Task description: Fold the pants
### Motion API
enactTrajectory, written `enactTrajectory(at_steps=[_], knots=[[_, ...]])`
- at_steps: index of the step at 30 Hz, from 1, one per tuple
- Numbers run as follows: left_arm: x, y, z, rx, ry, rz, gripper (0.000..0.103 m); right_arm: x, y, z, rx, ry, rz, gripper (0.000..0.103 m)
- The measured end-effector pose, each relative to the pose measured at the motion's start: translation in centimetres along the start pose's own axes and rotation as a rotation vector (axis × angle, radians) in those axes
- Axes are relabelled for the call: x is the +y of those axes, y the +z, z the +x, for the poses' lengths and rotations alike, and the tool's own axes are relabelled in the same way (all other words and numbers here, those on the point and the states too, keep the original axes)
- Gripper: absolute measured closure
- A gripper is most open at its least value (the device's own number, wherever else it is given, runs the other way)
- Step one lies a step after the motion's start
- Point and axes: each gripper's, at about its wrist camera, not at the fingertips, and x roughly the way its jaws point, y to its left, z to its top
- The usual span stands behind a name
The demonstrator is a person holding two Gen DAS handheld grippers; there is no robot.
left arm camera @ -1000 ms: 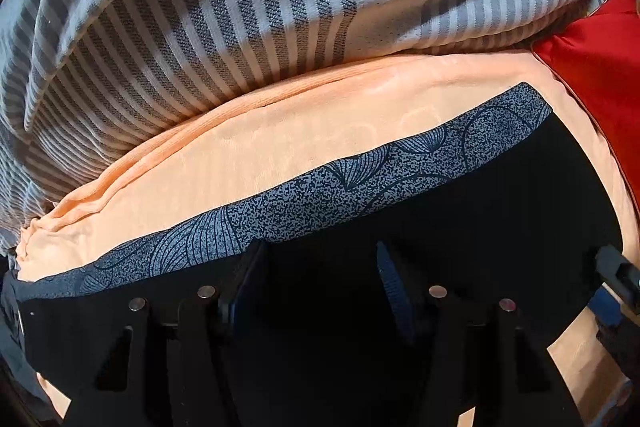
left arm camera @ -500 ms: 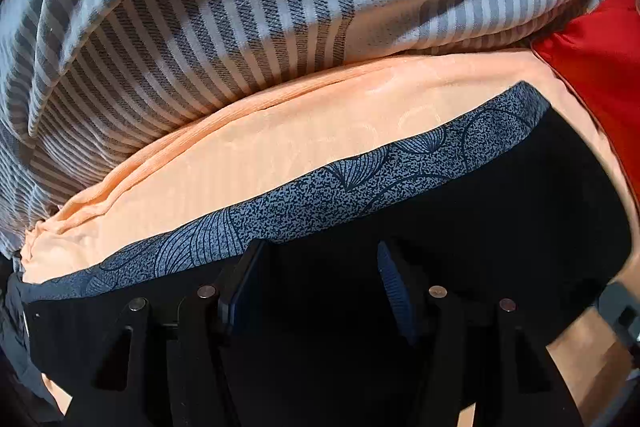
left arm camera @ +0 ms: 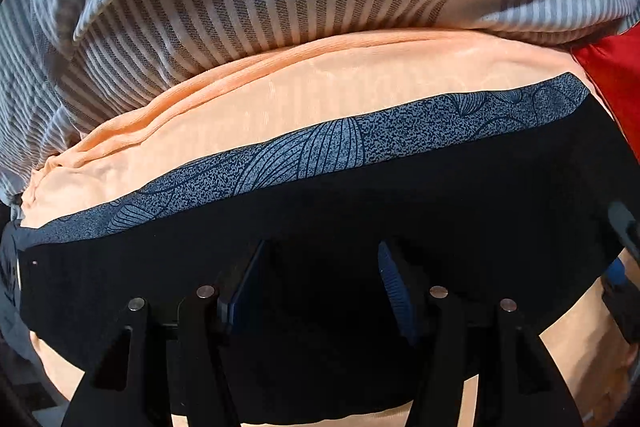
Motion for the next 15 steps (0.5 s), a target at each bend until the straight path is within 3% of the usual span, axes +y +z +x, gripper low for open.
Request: enactTrajectory(at_steps=[5, 9, 12, 15], knots=[[-0.2, 0.1, -0.3, -0.015, 0.002, -0.005, 0.044, 1.3, 0.9, 2.6, -0.011, 0.020, 0.015, 0.056], [1.7, 1.6, -1.3, -0.075, 0.012, -0.094, 0.044, 2.7, 1.0, 4.1, 0.057, -0.004, 0.016, 0.085], [2.5, 3.3, 0.1, -0.066, 0.014, -0.163, 0.044, 3.3, 1.0, 3.8, 0.068, 0.007, 0.006, 0.088], [2.2, 4.1, 2.6, -0.054, 0.047, -0.138, 0.043, 4.4, 1.0, 3.6, 0.078, 0.007, -0.028, 0.089]])
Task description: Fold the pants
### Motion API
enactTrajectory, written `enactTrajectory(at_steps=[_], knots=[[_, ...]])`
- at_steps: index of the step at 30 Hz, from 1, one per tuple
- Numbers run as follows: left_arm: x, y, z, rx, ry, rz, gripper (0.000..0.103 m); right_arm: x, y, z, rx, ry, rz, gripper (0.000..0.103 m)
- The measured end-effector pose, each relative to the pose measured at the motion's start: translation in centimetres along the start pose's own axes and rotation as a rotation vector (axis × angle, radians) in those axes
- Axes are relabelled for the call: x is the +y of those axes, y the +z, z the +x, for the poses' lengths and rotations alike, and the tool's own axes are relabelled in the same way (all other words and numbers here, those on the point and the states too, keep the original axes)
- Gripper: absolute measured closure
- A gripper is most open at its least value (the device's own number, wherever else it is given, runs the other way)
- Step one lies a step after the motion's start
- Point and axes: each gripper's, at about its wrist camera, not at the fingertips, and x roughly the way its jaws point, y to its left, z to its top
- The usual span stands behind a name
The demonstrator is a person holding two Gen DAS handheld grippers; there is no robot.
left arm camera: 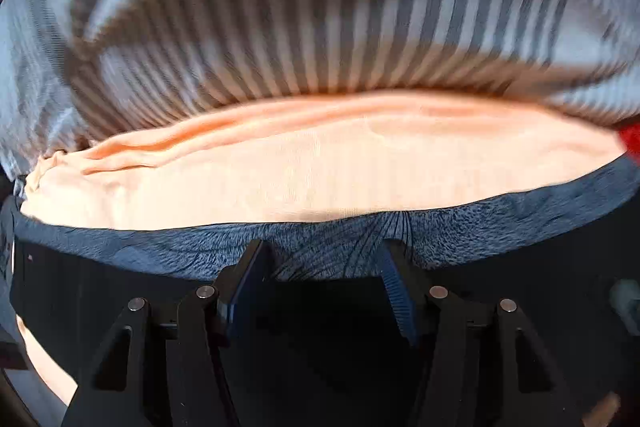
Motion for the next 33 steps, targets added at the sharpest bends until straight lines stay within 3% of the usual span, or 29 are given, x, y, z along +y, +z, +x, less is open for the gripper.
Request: enactTrajectory(at_steps=[1, 5, 10, 14, 18, 22, 24, 27, 33], knots=[[-0.2, 0.0, 0.0, -0.049, 0.009, 0.011, 0.043, 0.5, 0.0, -0.1, 0.002, -0.003, -0.017, 0.089], [-1.1, -0.1, -0.7, -0.075, 0.033, 0.109, 0.044, 3.8, -0.5, -0.2, -0.006, -0.034, -0.120, 0.089], [2.2, -1.0, -2.7, -0.046, -0.052, 0.063, 0.044, 8.3, -1.9, -0.2, -0.025, -0.087, -0.237, 0.089], [5.1, -3.8, -4.2, -0.043, -0.090, 0.066, 0.044, 12.2, -3.8, 0.0, -0.041, -0.141, -0.350, 0.089], [6.7, -6.6, -3.3, 0.006, -0.118, 0.062, 0.044, 15.9, -6.1, 0.7, -0.056, -0.196, -0.469, 0.089], [4.9, -9.0, -3.8, -0.115, -0.073, 0.208, 0.043, 19.0, -8.8, 2.0, -0.069, -0.247, -0.566, 0.089], [5.0, -9.0, -4.1, -0.122, -0.084, 0.242, 0.043, 20.7, -10.5, 3.3, -0.068, -0.270, -0.606, 0.089], [8.9, -8.3, -4.8, -0.031, -0.201, 0.108, 0.043, 22.2, -12.6, 4.3, -0.061, -0.301, -0.663, 0.089], [21.3, -9.8, -5.7, -0.010, -0.156, -0.114, 0.044, 23.9, -18.2, 7.0, -0.026, -0.361, -0.822, 0.089]])
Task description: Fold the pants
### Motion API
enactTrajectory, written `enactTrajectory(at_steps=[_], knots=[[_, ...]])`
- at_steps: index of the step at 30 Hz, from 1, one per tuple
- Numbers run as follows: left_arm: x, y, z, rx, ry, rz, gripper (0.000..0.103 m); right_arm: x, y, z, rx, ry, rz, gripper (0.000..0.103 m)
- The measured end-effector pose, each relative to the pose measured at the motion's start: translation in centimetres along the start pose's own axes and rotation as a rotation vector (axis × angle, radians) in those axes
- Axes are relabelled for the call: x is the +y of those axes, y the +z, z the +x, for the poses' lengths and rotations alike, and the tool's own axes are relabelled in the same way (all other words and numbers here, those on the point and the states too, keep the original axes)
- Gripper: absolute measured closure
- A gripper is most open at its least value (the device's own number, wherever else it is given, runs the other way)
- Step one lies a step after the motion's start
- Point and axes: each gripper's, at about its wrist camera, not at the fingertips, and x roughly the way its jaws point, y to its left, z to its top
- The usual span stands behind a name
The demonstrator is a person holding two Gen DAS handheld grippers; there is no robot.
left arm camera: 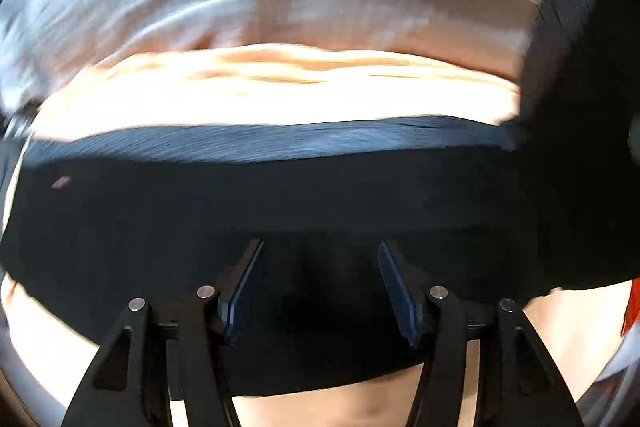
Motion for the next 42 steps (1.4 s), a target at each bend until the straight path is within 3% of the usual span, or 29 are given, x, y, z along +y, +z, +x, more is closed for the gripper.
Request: enactTrajectory(at_steps=[4, 8, 11, 12, 13, 15, 19, 21, 25, 27, 31, 33, 35, 37, 39, 41, 42], knots=[[7.0, -0.1, -0.5, 0.022, 0.035, -0.089, 0.044, 5.3, -2.4, 3.8, 0.066, -0.072, -0.162, 0.089], [10.2, -0.4, -0.7, 0.019, 0.039, -0.097, 0.043, 10.0, -5.7, 9.7, 0.153, -0.211, -0.328, 0.085], [12.3, -0.3, -0.5, 0.036, 0.011, -0.108, 0.043, 12.6, -8.5, 12.8, 0.204, -0.360, -0.459, 0.075], [13.6, -0.1, 0.1, 0.038, 0.003, -0.112, 0.043, 13.7, -9.4, 12.9, 0.191, -0.410, -0.522, 0.065], [14.0, -0.1, 0.0, 0.039, -0.004, -0.114, 0.043, 14.3, -9.6, 12.7, 0.186, -0.413, -0.551, 0.049], [13.8, 0.7, 0.5, 0.044, -0.011, -0.115, 0.043, 15.8, -10.3, 11.3, 0.182, -0.349, -0.588, 0.038], [13.2, 1.1, -0.1, 0.065, -0.078, -0.120, 0.043, 16.9, -11.6, 7.6, 0.166, -0.264, -0.622, 0.038], [12.2, 1.7, 0.5, 0.096, -0.123, -0.092, 0.043, 15.3, -11.0, 5.7, 0.183, -0.205, -0.516, 0.038], [10.3, 2.7, 2.5, 0.148, -0.174, -0.075, 0.043, 12.4, -9.5, 4.6, 0.172, -0.199, -0.361, 0.038], [9.8, 3.3, 3.7, 0.175, -0.185, -0.068, 0.043, 12.5, -9.2, 4.4, 0.143, -0.192, -0.398, 0.038], [8.5, 4.0, 5.5, 0.201, -0.178, -0.019, 0.043, 15.3, -10.5, 5.4, 0.093, -0.198, -0.658, 0.038], [8.0, 4.3, 6.2, 0.191, -0.159, 0.006, 0.043, 16.3, -11.1, 6.2, 0.077, -0.186, -0.734, 0.040], [7.5, 4.6, 6.5, 0.177, -0.149, 0.023, 0.043, 17.0, -11.5, 7.4, 0.068, -0.197, -0.792, 0.047], [7.1, 4.8, 6.7, 0.164, -0.145, 0.033, 0.047, 17.3, -11.9, 8.9, 0.086, -0.212, -0.814, 0.068], [6.4, 5.3, 7.4, 0.173, -0.161, 0.046, 0.085, 17.0, -11.8, 10.5, 0.139, -0.220, -0.792, 0.087], [5.5, 6.1, 8.3, 0.194, -0.215, 0.037, 0.087, 16.6, -11.2, 10.6, 0.141, -0.213, -0.753, 0.096], [5.2, 6.2, 8.2, 0.191, -0.237, 0.037, 0.101, 16.4, -10.7, 10.2, 0.132, -0.205, -0.728, 0.097]])
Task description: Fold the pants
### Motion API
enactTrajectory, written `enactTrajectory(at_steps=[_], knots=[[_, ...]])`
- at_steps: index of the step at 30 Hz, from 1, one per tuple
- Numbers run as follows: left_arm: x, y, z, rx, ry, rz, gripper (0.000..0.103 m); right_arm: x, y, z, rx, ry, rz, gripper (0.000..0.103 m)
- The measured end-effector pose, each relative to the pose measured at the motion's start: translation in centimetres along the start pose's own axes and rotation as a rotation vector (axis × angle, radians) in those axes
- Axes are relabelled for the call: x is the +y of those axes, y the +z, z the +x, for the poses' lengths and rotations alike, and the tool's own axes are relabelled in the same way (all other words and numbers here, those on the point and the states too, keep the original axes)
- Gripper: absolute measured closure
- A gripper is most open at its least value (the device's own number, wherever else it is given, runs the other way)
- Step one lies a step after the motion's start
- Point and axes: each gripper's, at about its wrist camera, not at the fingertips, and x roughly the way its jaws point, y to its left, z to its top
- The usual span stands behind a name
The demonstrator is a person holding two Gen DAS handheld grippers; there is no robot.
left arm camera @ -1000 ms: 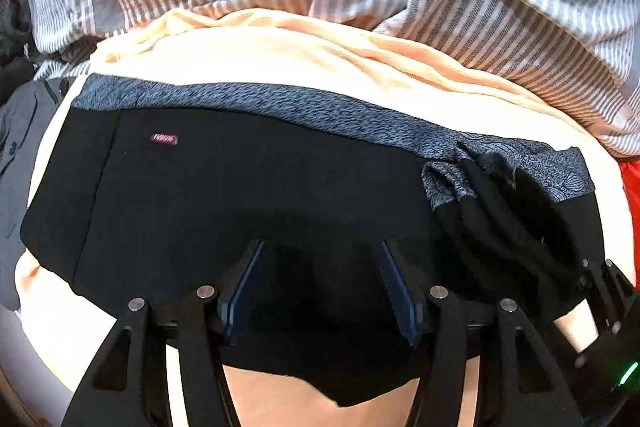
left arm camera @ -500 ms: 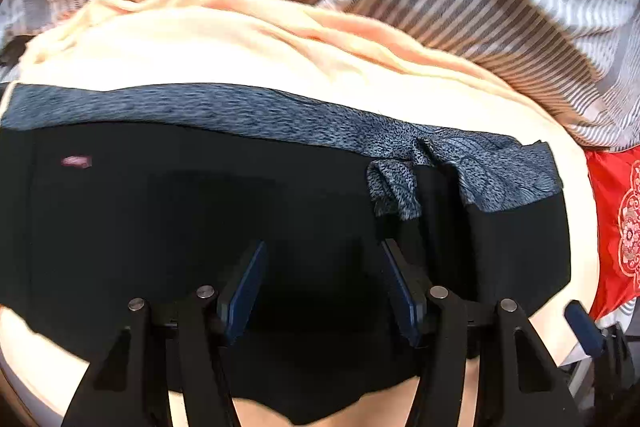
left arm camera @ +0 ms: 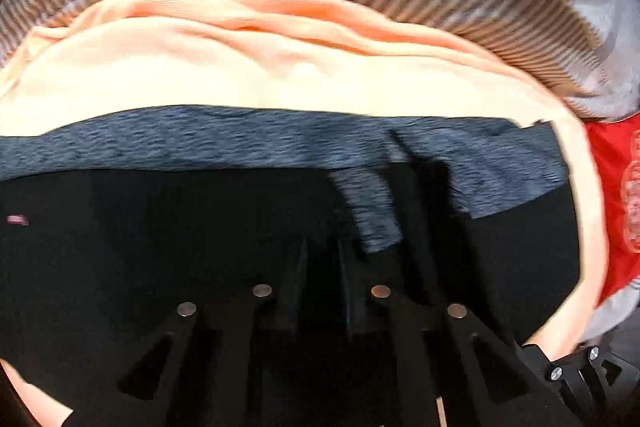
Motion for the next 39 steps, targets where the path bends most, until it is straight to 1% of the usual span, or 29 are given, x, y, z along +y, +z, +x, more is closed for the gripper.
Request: enactTrajectory(at_steps=[1, 2, 6, 9, 11, 13, 15, 16, 18, 20, 21, 23, 25, 26, 27, 28, 29, 30, 31, 33, 35, 36, 37, 38, 39], knots=[[-0.5, 0.3, 0.1, 0.001, -0.028, 0.002, 0.102, -0.4, 0.1, -0.5, -0.006, 0.007, 0.016, 0.097], [-0.8, 0.5, 0.1, 0.001, -0.034, -0.004, 0.102, -0.9, 0.4, -1.0, -0.012, 0.021, 0.030, 0.097], [-1.1, 2.3, 0.6, -0.010, -0.027, -0.044, 0.102, -2.0, 1.0, -2.3, -0.025, 0.060, 0.063, 0.097], [-0.5, 4.0, 1.4, -0.021, -0.003, -0.064, 0.102, -1.8, 0.8, -2.7, -0.019, 0.078, 0.076, 0.097], [0.0, 4.6, 2.2, -0.017, 0.013, -0.088, 0.102, -0.8, 0.1, -2.1, 0.009, 0.086, 0.057, 0.096], [0.3, 4.8, 2.2, -0.020, 0.018, -0.110, 0.101, 0.6, -0.7, -0.3, 0.053, 0.086, 0.036, 0.096], [0.2, 4.8, 1.4, -0.035, 0.058, -0.101, 0.101, 1.3, -1.2, 0.8, 0.069, 0.073, 0.026, 0.095], [-0.1, 4.8, 0.9, -0.044, 0.082, -0.078, 0.101, 1.4, -1.2, 0.9, 0.070, 0.072, 0.024, 0.092], [-0.7, 4.9, -0.1, -0.057, 0.108, -0.045, 0.101, 1.5, -1.1, 0.5, 0.066, 0.078, 0.006, 0.090], [-1.5, 5.2, -1.4, -0.073, 0.117, -0.016, 0.101, 1.2, -1.1, -0.5, 0.045, 0.082, -0.003, 0.082], [-2.1, 5.2, -2.0, -0.082, 0.113, -0.008, 0.101, 0.8, -1.2, -1.2, 0.036, 0.112, 0.006, 0.077], [-3.1, 5.2, -3.2, -0.094, 0.103, 0.011, 0.101, -1.0, -1.5, -2.6, 0.018, 0.154, 0.073, 0.077], [-4.9, 5.6, -4.0, -0.117, 0.075, 0.037, 0.101, -4.2, -2.1, -3.7, 0.010, 0.150, 0.200, 0.077], [-5.6, 5.8, -4.2, -0.119, 0.061, 0.046, 0.101, -6.3, -2.3, -3.9, 0.015, 0.147, 0.286, 0.077], [-6.0, 5.5, -4.1, -0.117, 0.047, 0.059, 0.101, -9.1, -2.6, -3.6, 0.033, 0.151, 0.402, 0.078], [-7.2, 5.8, -3.6, -0.111, 0.043, 0.076, 0.101, -11.5, -2.9, -3.0, 0.055, 0.162, 0.501, 0.082], [-8.0, 5.3, -3.2, -0.107, 0.046, 0.082, 0.101, -14.5, -3.3, -1.9, 0.083, 0.186, 0.634, 0.087], [-8.8, 5.3, -2.5, -0.094, 0.042, 0.081, 0.101, -16.7, -3.6, -1.0, 0.099, 0.191, 0.724, 0.090], [-9.2, 4.9, -1.9, -0.078, 0.030, 0.073, 0.101, -17.8, -3.7, -0.4, 0.104, 0.193, 0.773, 0.090], [-9.2, 4.2, -1.0, -0.061, 0.039, 0.070, 0.101, -20.7, -2.8, 1.6, 0.095, 0.210, 0.860, 0.091], [-8.9, 2.7, 0.5, -0.025, 0.090, 0.065, 0.101, -21.3, -2.1, 3.2, 0.101, 0.230, 0.883, 0.091], [-8.6, 2.2, 1.2, -0.011, 0.096, 0.055, 0.101, -21.6, -1.7, 4.4, 0.112, 0.241, 0.881, 0.091], [-8.0, 1.4, 1.8, -0.010, 0.100, 0.044, 0.101, -21.6, -1.3, 5.8, 0.139, 0.251, 0.875, 0.091], [-7.7, 0.9, 1.7, -0.026, 0.095, 0.040, 0.102, -21.2, -1.4, 6.5, 0.160, 0.253, 0.874, 0.091], [-7.6, 0.4, 1.5, -0.055, 0.092, 0.047, 0.102, -20.9, -1.6, 8.3, 0.198, 0.259, 0.876, 0.093]])
